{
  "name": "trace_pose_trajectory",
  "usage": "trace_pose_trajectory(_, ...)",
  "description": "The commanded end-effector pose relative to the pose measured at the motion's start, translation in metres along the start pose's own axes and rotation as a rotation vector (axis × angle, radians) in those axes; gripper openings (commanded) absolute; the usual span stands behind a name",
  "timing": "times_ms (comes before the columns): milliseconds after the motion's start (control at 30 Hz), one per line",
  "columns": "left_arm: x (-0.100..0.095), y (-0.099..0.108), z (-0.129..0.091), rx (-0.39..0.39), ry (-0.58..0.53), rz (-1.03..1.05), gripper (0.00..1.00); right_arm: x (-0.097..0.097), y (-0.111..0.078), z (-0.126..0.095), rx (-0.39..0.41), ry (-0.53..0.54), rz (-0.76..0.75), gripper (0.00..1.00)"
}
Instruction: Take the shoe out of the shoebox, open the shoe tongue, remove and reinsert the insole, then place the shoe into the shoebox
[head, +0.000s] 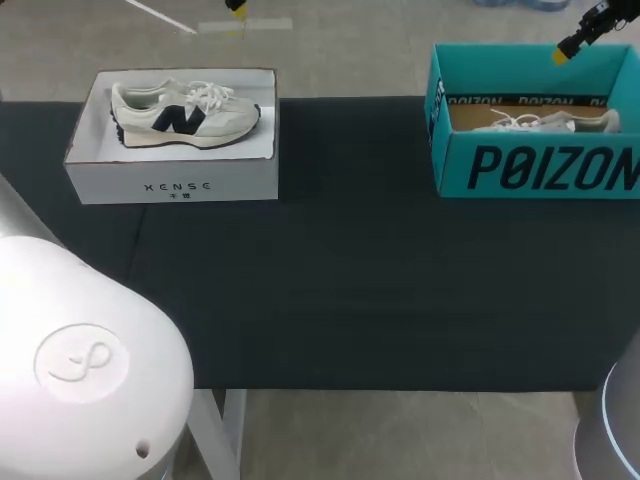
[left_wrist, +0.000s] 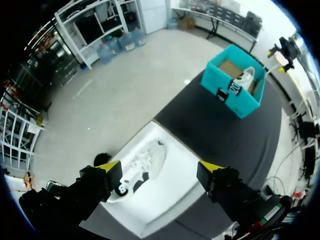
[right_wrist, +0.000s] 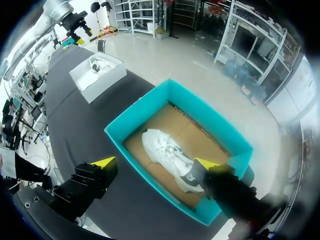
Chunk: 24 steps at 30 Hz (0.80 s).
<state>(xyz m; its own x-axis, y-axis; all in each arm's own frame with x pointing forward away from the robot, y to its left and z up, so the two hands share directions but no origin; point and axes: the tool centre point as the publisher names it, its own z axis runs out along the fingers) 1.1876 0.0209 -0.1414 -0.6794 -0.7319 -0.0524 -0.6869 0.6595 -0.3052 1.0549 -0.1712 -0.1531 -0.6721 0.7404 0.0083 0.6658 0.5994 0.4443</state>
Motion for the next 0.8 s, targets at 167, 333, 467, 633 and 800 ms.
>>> trace_pose_trajectory(167, -0.031, 0.03, -0.016, -0.393, -0.121, -1.152, 1.0, -0.001, 0.0, 0.0, 0.0, 0.001, 0.0, 1.0)
trace_pose_trajectory(333, -0.049, 0.047, -0.005, -0.422, -0.154, -1.324, 1.0, -0.001, 0.0, 0.0, 0.0, 0.001, 0.0, 1.0)
trace_pose_trajectory(467, -0.071, 0.053, 0.007, -0.418, -0.193, -1.458, 1.0, -0.001, 0.0, 0.0, 0.0, 0.001, 0.0, 1.0)
trace_pose_trajectory(633, -0.103, 0.064, 0.027, -0.399, -0.274, -1.619, 1.0, -0.001, 0.0, 0.0, 0.0, 0.001, 0.0, 1.0)
trace_pose_trajectory(800, -0.13, 0.079, 0.047, -0.41, -0.324, -1.778, 1.0, -0.001, 0.0, 0.0, 0.0, 0.001, 0.0, 1.0)
